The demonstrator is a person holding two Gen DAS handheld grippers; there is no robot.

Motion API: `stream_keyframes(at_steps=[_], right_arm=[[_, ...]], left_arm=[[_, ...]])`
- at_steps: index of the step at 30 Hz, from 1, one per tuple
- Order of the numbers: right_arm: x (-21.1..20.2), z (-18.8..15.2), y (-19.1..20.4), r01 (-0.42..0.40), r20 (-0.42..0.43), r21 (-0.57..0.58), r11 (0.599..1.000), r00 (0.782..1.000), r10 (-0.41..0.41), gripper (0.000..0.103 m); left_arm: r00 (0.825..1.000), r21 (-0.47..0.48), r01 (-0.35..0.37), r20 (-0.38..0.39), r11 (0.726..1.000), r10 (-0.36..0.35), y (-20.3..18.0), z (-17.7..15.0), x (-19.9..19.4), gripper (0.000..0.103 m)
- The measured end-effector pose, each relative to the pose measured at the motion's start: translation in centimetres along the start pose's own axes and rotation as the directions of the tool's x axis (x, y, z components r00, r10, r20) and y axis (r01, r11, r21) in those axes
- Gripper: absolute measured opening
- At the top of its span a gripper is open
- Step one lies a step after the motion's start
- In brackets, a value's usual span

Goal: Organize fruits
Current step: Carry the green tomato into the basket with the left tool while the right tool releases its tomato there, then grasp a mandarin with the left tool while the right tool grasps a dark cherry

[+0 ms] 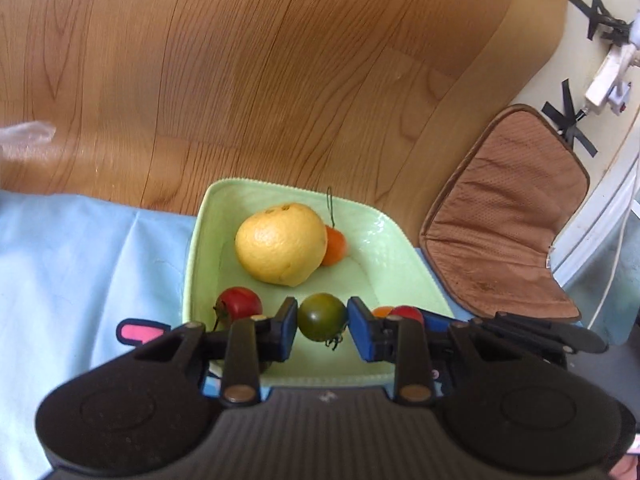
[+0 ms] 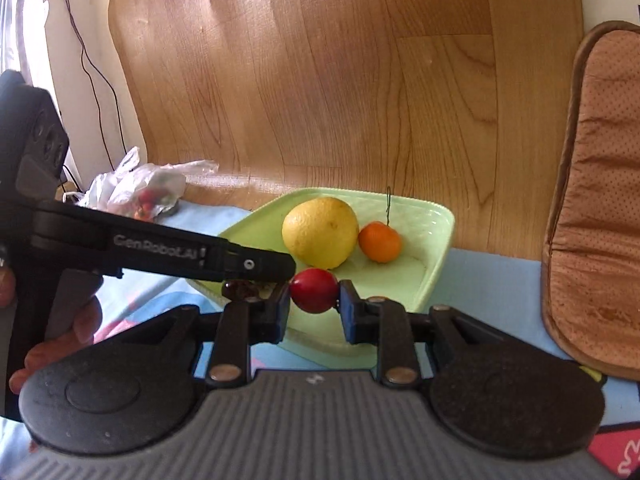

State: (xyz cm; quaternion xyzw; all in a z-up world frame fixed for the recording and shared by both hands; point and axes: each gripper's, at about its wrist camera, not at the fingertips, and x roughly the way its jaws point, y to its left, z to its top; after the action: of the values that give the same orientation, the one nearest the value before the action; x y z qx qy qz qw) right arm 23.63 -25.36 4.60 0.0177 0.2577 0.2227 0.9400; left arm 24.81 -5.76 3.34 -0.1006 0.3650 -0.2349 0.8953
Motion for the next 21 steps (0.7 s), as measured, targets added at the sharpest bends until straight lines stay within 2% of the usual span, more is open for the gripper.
stream_keyframes(at_steps=[2,5,10,13,17,21], right_arm=[[-0.1,0.0,0.1,0.008,0.009,-0.010,1.000,1.000,-0.008,0.030],[-0.9,0.1,0.3,0.011,0.015,-0.005,1.000,1.000,-0.011,0.030],[-4.5,-1.0,1.2,0.003,0.044,-0.016,1.000,0.999,-0.002,0.030],[-7.6,-3.2,1.7,-0.001,0.046,-0.018,1.000,0.999,0.001,0.030],[-11.2,-6.8,1.6,-0.002,0.031,0.023,1.000,1.000,0.001,0.030],[-12.3,-9.2,2.4,0.013,-0.019,0.026,1.000,1.000,-0.012,0.030]], left_arm=[[1.000,0.016,-0.008,0.007,1.000,0.007,-0.1,-0.1,0.0,0.033],[1.000,-0.001,0.003,0.007,1.000,-0.003,0.1,-0.1,-0.7,0.034],[0.998,-0.009,0.042,0.057,0.999,-0.042,-0.4,-1.2,-5.1,0.034],[0.995,0.008,0.070,0.064,0.998,-0.070,-1.4,-3.2,-8.1,0.034],[0.993,0.080,0.109,0.039,0.991,-0.112,-3.7,-6.8,-10.5,0.034],[0.998,0.111,0.065,-0.017,0.992,-0.064,-5.0,-8.2,-10.5,0.034]])
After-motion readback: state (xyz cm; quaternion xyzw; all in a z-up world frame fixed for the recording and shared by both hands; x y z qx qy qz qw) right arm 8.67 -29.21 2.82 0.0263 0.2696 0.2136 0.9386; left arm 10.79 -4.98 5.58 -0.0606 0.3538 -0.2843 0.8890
